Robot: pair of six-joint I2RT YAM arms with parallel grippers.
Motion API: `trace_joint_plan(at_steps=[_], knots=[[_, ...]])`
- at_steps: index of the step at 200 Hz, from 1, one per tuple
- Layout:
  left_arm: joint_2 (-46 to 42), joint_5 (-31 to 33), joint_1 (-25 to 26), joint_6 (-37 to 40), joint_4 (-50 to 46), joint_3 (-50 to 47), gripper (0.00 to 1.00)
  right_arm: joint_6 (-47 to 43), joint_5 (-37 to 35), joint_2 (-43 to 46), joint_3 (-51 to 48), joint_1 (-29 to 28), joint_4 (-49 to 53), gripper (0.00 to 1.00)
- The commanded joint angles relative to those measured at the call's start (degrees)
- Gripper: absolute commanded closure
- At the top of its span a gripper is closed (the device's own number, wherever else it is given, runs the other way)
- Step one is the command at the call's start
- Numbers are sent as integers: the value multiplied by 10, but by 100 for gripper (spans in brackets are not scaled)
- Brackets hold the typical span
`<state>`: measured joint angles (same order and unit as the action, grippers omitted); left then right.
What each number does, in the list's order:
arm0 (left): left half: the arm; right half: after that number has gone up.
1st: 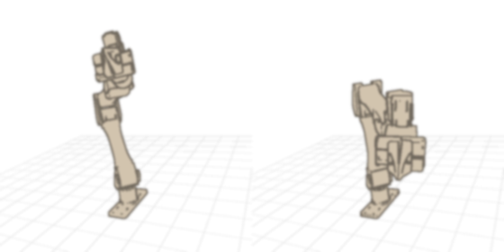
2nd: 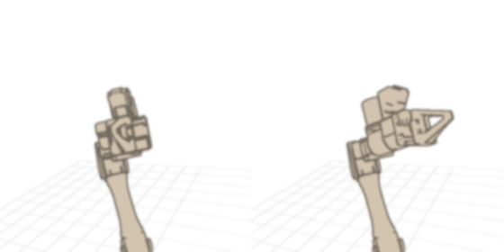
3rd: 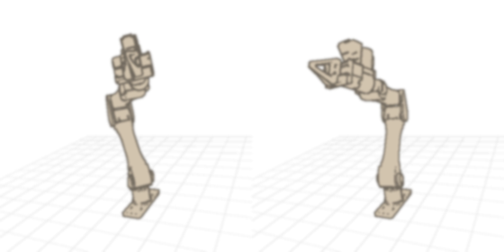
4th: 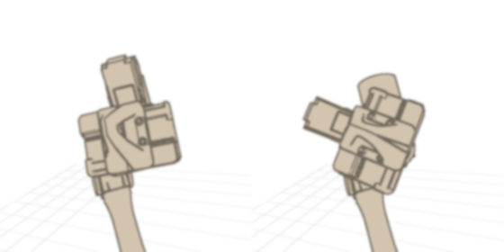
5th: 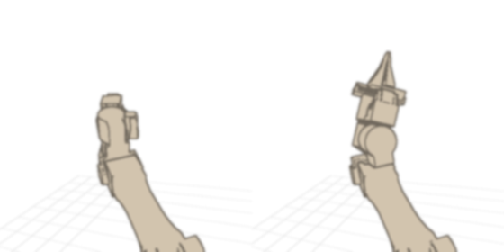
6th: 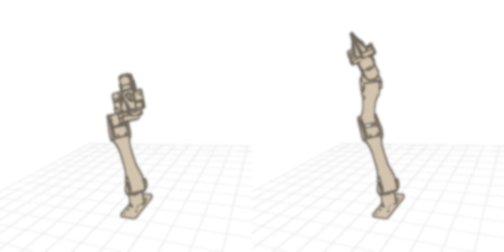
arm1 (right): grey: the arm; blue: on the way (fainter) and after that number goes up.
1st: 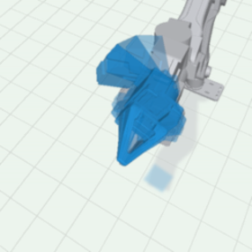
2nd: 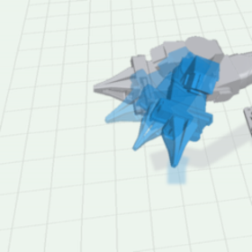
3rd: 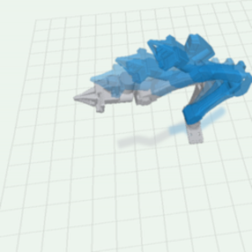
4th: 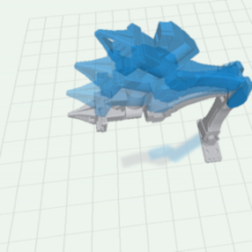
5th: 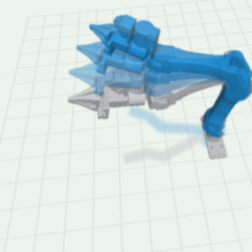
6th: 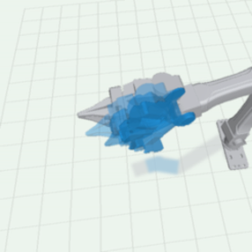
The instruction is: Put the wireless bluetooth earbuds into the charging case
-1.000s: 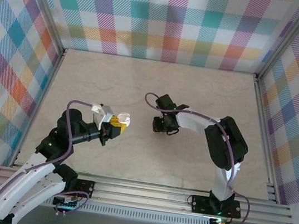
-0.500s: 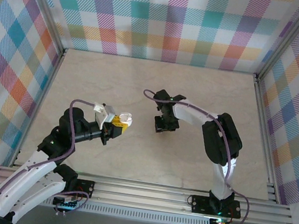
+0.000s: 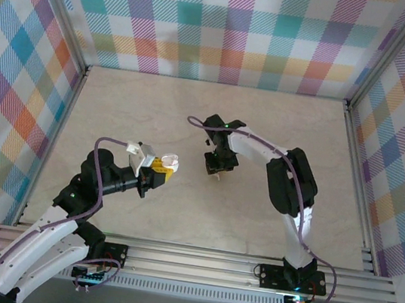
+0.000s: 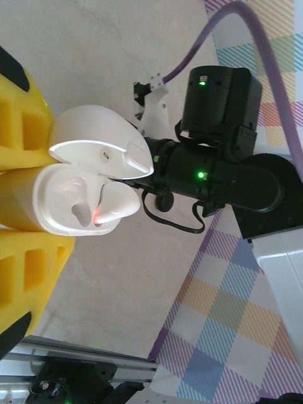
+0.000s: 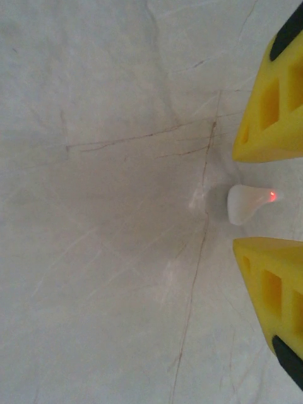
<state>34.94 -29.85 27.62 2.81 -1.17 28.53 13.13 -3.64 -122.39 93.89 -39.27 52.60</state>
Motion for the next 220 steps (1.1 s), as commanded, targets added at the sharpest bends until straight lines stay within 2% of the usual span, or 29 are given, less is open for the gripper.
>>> trace_joint_plan(at_steps=[1,80,153,220], knots=[[5,2,4,-8,29,0,100,-29,4,-18,15,2,36,65],[21,-3,5,-10,37,3,100,-38,21,-42,40,2,40,73],[19,1,5,-5,27,8,100,-34,25,-35,39,2,54,89],[26,-3,5,-4,28,14,100,-20,18,3,27,2,35,92]])
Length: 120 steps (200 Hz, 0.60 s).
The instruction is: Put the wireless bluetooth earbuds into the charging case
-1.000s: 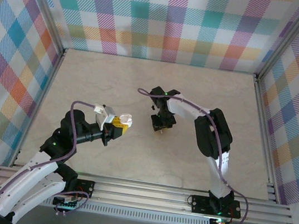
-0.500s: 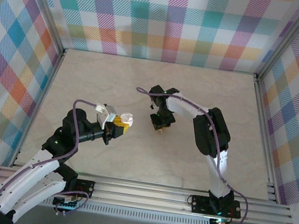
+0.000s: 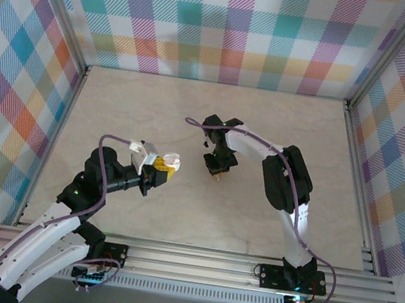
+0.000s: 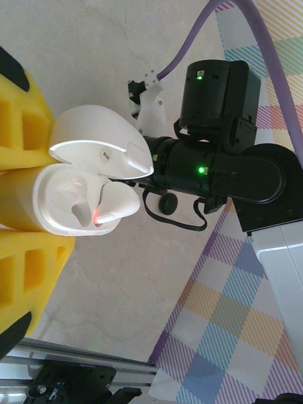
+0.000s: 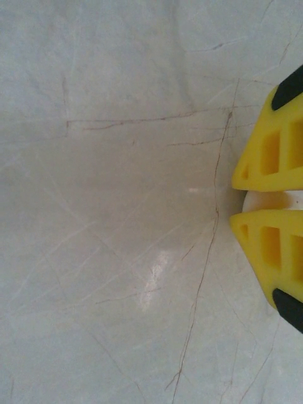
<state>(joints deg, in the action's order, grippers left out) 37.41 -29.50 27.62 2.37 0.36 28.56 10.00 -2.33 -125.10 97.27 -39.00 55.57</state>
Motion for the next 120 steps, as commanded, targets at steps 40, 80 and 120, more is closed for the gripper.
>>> trace_joint_plan(at_steps=[40,80,120], knots=[[7,-9,5,-2,17,10,100,29,16,32,-28,1,-9,89],[8,-9,5,0,16,12,100,21,26,24,-22,1,12,74],[11,-14,5,-2,18,12,100,11,29,2,-2,1,45,76]])
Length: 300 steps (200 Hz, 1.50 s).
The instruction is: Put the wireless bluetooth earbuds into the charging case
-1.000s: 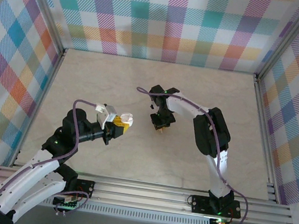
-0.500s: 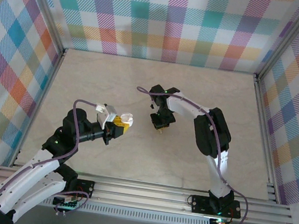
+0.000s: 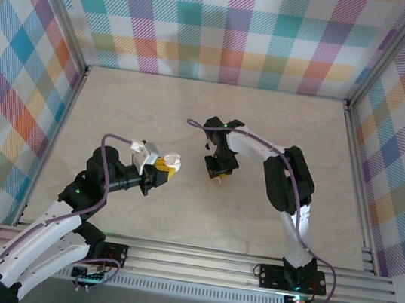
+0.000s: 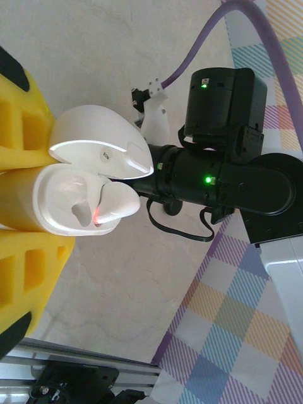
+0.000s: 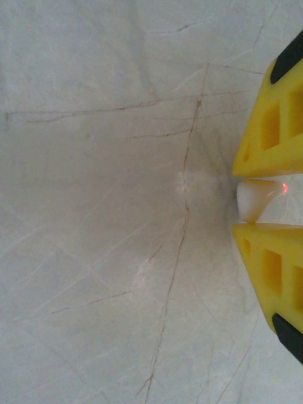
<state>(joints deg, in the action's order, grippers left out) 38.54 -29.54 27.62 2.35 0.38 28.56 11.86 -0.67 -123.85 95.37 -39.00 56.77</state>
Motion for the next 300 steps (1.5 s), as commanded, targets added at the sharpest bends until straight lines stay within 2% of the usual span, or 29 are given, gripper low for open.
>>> trace_joint_plan(at_steps=[1,28,56,169,232,275,300], knots=[[0,-13,4,-2,18,12,100,-8,13,-11,17,1,33,76],[-4,-11,5,0,14,13,100,-10,13,-13,24,0,46,75],[-3,-11,5,1,15,13,100,-15,8,-13,32,-1,62,67],[-6,-10,5,9,11,14,100,-30,2,-58,65,-5,97,72],[-10,-15,5,3,12,8,100,-18,-3,-43,59,-5,73,90],[-27,-18,5,-3,21,-7,100,1,4,29,5,4,4,96],[-21,-61,5,4,66,-20,100,12,-9,80,-22,7,-31,100]])
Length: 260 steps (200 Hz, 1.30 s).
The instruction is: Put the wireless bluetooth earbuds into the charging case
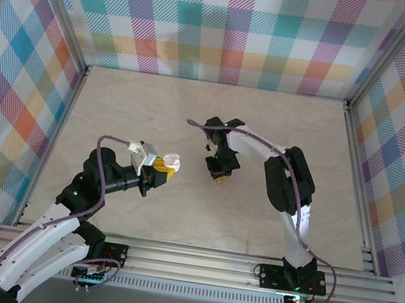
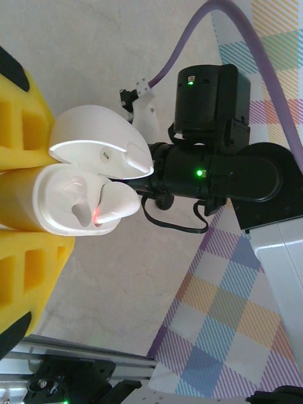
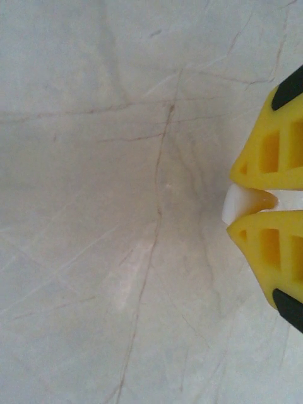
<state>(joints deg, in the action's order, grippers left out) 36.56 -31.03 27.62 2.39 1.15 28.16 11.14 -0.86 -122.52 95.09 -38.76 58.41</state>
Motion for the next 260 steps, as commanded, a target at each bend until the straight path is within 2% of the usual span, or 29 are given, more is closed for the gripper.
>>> trace_joint_plan(at_steps=[1,34,75,114,156,216,260], knots=[[0,-48,5,3,60,-17,100,20,-7,68,-20,5,-49,100],[8,-97,5,20,106,-21,100,32,-14,156,-74,4,-117,100],[1,-98,6,40,131,-23,100,28,15,272,-137,4,-203,100],[9,-103,6,62,162,-36,100,-17,108,395,-196,1,-299,100],[39,-118,7,75,176,-27,100,-63,165,511,-243,-15,-377,100],[87,-136,10,103,158,18,100,-130,220,560,-240,-75,-416,100],[100,-137,15,107,155,34,100,-164,211,542,-225,-117,-430,100]])
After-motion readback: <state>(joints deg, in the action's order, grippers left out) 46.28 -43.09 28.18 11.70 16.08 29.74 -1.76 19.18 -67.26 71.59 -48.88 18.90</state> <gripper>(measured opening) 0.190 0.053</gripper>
